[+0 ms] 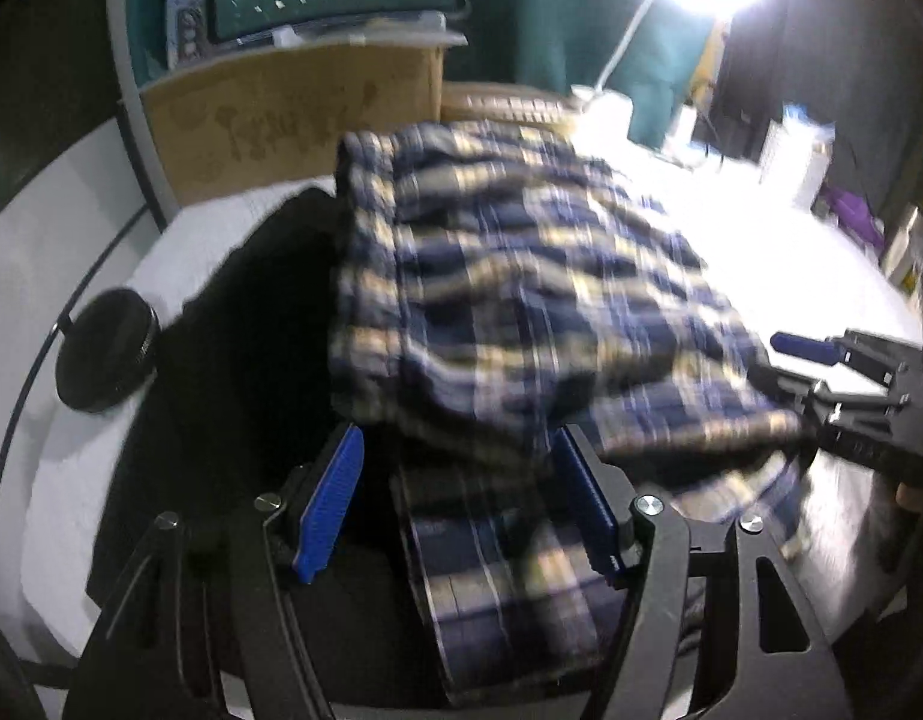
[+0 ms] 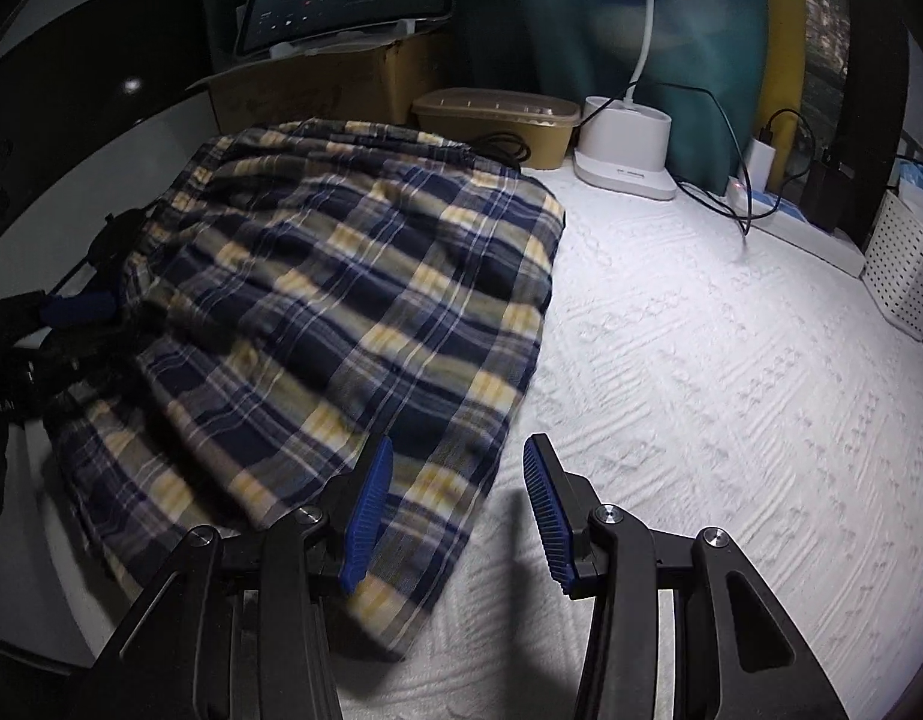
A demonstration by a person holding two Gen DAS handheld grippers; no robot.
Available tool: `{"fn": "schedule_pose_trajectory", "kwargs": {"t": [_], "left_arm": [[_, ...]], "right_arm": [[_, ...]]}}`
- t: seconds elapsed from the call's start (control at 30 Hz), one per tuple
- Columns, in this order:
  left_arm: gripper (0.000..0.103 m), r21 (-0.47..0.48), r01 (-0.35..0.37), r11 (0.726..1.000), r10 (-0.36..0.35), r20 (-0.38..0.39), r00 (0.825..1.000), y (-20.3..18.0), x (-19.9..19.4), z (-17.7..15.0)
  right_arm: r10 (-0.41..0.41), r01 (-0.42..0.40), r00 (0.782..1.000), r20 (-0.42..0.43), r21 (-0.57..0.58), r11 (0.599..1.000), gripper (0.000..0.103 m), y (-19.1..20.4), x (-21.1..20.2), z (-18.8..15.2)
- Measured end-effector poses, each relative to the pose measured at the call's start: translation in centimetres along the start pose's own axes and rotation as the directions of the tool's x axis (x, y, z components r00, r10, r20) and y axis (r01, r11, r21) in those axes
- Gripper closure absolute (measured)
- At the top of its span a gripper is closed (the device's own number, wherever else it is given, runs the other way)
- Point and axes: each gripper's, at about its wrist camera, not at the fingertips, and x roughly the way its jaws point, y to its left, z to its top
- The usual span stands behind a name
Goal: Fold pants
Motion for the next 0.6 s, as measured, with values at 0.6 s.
{"fn": "schedule_pose_trajectory", "kwargs": {"t": [0.6], "left_arm": [[0.036, 0.104, -0.072, 0.992, 0.07, 0.017, 0.997, -0.3, 0.3, -2.8]], "right_arm": [[-0.057, 0.058, 0.998, -0.027, 0.037, 0.998, 0.048, -1.4, -1.4, -2.2]]}}
